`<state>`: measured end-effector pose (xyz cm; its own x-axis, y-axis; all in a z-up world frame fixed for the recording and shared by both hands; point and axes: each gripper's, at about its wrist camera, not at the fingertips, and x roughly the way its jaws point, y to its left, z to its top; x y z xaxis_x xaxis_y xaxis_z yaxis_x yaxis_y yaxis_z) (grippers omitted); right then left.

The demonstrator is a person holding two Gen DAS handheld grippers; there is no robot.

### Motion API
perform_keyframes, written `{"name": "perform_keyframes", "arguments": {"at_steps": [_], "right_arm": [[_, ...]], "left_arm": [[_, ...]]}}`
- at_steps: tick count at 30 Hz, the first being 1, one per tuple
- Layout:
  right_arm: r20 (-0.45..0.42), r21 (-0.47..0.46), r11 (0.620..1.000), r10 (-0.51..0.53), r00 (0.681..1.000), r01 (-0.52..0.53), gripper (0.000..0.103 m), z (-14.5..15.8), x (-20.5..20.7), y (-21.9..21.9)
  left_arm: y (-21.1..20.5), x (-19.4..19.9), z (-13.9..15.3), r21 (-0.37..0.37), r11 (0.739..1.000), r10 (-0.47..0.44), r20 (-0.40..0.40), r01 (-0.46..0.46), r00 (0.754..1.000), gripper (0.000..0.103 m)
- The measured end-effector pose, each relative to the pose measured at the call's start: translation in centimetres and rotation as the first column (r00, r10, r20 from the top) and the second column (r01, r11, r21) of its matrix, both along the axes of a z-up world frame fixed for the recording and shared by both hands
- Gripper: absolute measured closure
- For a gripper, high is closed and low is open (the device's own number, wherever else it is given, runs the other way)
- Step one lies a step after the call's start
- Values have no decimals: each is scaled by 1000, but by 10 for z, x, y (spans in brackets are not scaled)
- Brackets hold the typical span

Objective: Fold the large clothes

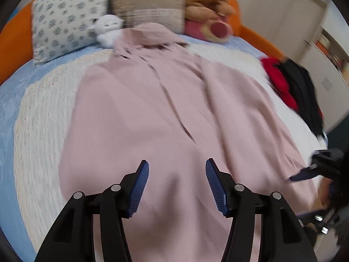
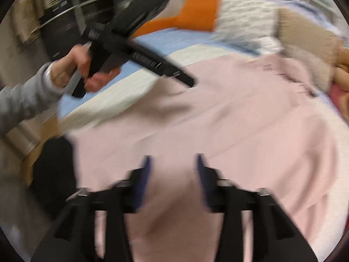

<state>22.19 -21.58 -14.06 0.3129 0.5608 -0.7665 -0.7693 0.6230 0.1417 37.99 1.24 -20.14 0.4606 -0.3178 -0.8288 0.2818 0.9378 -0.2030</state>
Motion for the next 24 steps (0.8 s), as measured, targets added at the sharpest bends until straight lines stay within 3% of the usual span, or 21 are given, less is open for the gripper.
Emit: {"name": "perform_keyframes", "arguments": {"at_steps": [1, 3, 4, 7, 9, 11, 12, 13, 15, 17, 19, 22, 24], "right_arm": [[14, 19, 998, -59, 998, 59, 36, 1, 29, -8], [27, 45, 988, -150, 988, 148, 35, -1, 77, -15], [18, 62, 976, -211, 977, 209, 35, -8, 115, -21], [-27, 131, 915, -381, 924, 381, 35, -26, 206, -51], [-40, 148, 866, -478, 877, 478, 34, -40, 257, -71], [-125, 173, 818, -534, 836, 549, 34, -61, 315, -88], [-229, 221, 771, -554, 801, 597, 34, -73, 343, -97], [-378, 284, 698, -549, 746, 658, 35, -91, 376, -107], [-553, 338, 556, -535, 638, 759, 35, -125, 423, -118], [-615, 346, 479, -534, 581, 807, 36, -145, 446, -120], [-629, 350, 450, -537, 562, 822, 37, -160, 468, -114], [-606, 356, 426, -573, 552, 832, 37, -177, 487, -108], [-623, 324, 421, -579, 526, 847, 42, -194, 501, -103]], "left_arm": [[7, 22, 0, -39, 999, 4, -9, -4, 1000, 44], [5, 59, 0, -93, 995, 28, -6, -28, 1000, 41], [4, 82, 0, -79, 996, 41, 9, -41, 999, 37], [-17, 143, 0, 71, 996, 47, 79, -52, 996, 36], [-24, 192, -2, 131, 991, 28, 104, -41, 994, 36], [-24, 236, -7, 67, 998, 7, 83, -13, 997, 36], [-24, 265, -11, -25, 1000, 16, 51, -15, 999, 36], [-23, 287, -16, -113, 993, 38, 34, -34, 999, 36], [-23, 322, -28, -250, 965, 81, 11, -76, 997, 36], [-23, 341, -41, -372, 920, 127, -6, -121, 992, 36], [-25, 350, -52, -405, 904, 137, -30, -138, 990, 36], [-29, 353, -68, -378, 914, 150, -29, -150, 988, 36], [-29, 353, -77, -371, 917, 146, -23, -145, 989, 36]]}}
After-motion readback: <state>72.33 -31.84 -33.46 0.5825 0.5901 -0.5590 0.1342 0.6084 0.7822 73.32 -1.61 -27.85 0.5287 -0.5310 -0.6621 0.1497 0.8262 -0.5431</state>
